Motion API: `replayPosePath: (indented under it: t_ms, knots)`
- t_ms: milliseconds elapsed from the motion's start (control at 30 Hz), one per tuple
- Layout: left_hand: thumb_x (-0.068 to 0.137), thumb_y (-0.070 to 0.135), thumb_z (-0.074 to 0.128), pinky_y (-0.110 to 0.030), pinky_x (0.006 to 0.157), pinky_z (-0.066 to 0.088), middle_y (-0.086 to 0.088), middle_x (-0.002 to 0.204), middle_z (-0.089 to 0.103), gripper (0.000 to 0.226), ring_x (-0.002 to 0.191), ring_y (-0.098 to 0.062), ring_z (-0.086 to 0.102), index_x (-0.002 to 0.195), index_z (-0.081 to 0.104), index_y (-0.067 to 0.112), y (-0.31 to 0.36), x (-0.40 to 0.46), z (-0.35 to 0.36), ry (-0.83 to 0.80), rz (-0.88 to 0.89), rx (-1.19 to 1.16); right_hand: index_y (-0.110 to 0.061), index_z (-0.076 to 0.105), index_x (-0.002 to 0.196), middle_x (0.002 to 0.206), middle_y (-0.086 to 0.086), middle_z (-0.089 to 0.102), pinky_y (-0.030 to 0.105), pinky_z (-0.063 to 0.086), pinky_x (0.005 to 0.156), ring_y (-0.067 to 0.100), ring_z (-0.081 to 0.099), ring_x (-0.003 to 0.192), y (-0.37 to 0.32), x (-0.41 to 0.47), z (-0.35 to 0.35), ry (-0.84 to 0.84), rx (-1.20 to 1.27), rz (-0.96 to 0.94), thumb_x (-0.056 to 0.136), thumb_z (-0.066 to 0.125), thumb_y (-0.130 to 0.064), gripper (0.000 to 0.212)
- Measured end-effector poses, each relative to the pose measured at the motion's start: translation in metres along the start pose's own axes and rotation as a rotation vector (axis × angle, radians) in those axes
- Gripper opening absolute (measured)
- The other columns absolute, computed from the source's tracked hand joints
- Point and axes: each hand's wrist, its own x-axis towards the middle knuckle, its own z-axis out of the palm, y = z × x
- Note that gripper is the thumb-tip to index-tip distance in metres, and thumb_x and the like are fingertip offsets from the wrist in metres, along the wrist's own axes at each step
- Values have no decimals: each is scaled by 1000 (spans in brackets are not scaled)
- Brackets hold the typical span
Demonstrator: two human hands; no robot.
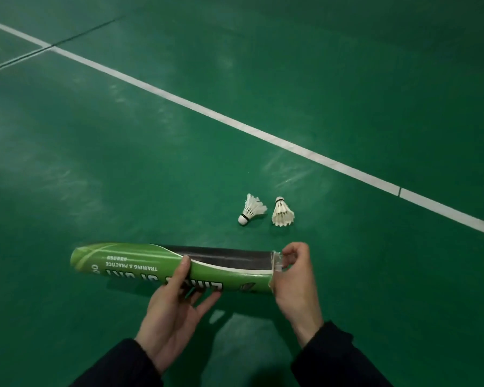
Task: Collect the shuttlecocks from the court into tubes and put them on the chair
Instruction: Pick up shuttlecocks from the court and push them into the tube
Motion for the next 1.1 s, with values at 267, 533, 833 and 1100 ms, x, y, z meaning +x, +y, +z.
replayPosePath:
  t_ms: [267,533,833,1100]
  knots:
    - [91,36,67,-41,76,64,-11,126,73,40,110,-23,73,125,67,14,10,10,-7,-22,-1,-1,-23,70,111,105,-9,74,35,52,75,32,67,81,10,-36,-5,-220,201,-291,97,65,-24,15]
    - [94,31,66,-43,77,64,-12,122,73,43,112,-26,71,130,62,8,8,5,-18,-29,40,48,-25,63,129,48,-8,55,18,35,37,5,43,37,-12,-21,-7,-831,108,79,92,63,-41,41]
    - [91,32,69,-45,76,64,-16,123,73,42,112,-26,70,124,65,5,25,12,-41,78,43,-12,-31,72,119,164,2,29,41,27,120,26,31,148,15,140,6,-63,-680,-256,97,60,-14,30]
    - [90,33,69,-44,77,64,-13,123,74,42,116,-27,69,125,66,10,30,4,-48,96,58,-55,-27,67,113,135,7,54,36,53,97,17,59,106,33,134,4,107,-576,-334,97,57,-4,29]
